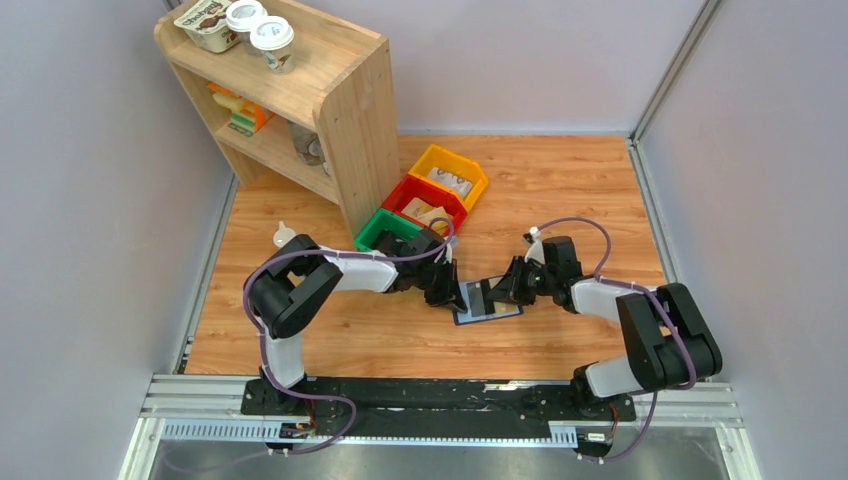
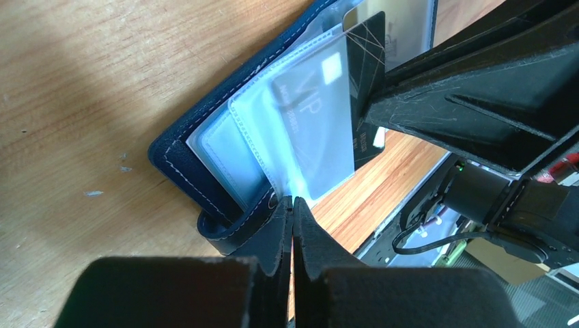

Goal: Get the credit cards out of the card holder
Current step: Remove the credit card from the card holder, then place the credit card in the storage box.

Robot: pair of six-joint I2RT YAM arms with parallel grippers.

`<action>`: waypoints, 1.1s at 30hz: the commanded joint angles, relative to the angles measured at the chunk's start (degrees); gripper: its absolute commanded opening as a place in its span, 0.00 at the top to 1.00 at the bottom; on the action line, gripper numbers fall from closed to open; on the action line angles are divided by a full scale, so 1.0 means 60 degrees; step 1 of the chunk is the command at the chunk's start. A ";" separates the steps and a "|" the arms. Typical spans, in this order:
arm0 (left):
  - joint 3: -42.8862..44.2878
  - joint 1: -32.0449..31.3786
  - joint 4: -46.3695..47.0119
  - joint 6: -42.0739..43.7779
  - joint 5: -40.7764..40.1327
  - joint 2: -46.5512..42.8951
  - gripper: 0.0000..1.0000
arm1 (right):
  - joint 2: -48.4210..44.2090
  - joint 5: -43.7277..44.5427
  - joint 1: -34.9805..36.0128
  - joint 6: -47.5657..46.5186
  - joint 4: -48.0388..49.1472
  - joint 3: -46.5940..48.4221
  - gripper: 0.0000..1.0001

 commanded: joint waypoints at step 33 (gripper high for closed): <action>0.4988 0.0449 -0.6055 0.9367 0.1846 -0.2482 0.22 | -0.5491 0.2308 0.0237 -0.3322 -0.8254 0.4487 1.00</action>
